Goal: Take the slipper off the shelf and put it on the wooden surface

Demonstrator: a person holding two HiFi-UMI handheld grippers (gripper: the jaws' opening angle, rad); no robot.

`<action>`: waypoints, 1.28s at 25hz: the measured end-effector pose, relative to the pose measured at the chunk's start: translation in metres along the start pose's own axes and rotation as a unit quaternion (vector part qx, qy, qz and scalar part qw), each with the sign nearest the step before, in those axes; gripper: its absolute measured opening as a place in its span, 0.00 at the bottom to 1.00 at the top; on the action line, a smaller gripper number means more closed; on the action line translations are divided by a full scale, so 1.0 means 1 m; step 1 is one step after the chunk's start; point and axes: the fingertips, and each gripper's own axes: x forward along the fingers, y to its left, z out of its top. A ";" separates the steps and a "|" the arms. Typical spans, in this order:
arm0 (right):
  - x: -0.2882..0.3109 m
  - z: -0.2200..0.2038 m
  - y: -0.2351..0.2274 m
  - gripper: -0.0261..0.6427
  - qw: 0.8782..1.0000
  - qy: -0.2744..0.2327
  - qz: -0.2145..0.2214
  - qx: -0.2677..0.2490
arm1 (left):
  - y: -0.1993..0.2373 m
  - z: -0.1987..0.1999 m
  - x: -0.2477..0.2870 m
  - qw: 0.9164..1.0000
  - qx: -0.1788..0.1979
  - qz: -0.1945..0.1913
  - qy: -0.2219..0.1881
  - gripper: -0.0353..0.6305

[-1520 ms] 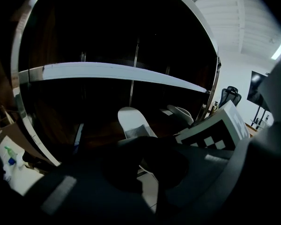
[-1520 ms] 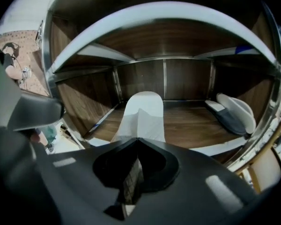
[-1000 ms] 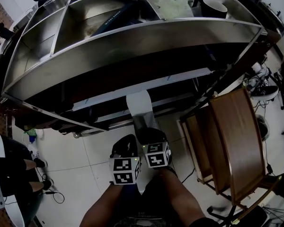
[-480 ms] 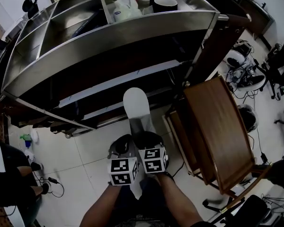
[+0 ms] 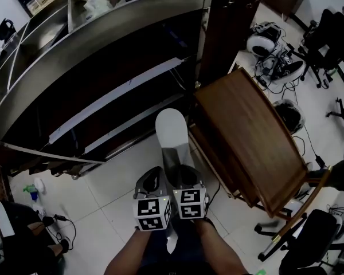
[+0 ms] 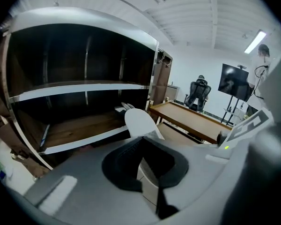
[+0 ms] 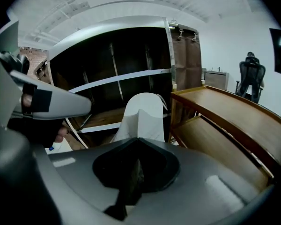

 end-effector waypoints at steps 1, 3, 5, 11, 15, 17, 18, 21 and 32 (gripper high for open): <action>-0.003 -0.004 -0.005 0.05 1.000 -0.001 -0.007 0.005 | -0.006 -0.003 0.002 1.000 0.005 -0.007 0.001 0.06; -0.007 -0.013 -0.014 0.05 1.000 -0.003 -0.023 0.017 | -0.018 -0.011 0.008 1.000 0.019 -0.023 0.006 0.06; -0.011 -0.022 -0.022 0.05 0.999 -0.004 -0.039 0.028 | -0.028 -0.021 0.013 0.998 0.035 -0.041 0.013 0.06; -0.027 -0.051 -0.036 0.05 0.995 -0.009 -0.081 0.060 | -0.050 -0.046 0.010 0.995 0.058 -0.083 0.019 0.06; -0.032 -0.078 -0.044 0.05 0.990 -0.009 -0.111 0.090 | -0.058 -0.064 0.009 0.991 0.076 -0.107 0.022 0.06; -0.032 -0.092 -0.051 0.05 0.987 -0.008 -0.127 0.100 | -0.065 -0.074 0.012 0.989 0.083 -0.120 0.024 0.06; -0.032 -0.099 -0.056 0.05 0.985 -0.008 -0.134 0.105 | -0.069 -0.081 0.015 0.988 0.086 -0.128 0.026 0.06; -0.035 -0.121 -0.067 0.05 0.982 -0.004 -0.150 0.118 | -0.083 -0.104 0.021 0.983 0.093 -0.151 0.041 0.06; -0.047 -0.181 -0.145 0.05 0.960 -0.011 -0.223 0.171 | -0.152 -0.145 0.062 0.969 0.123 -0.209 0.044 0.06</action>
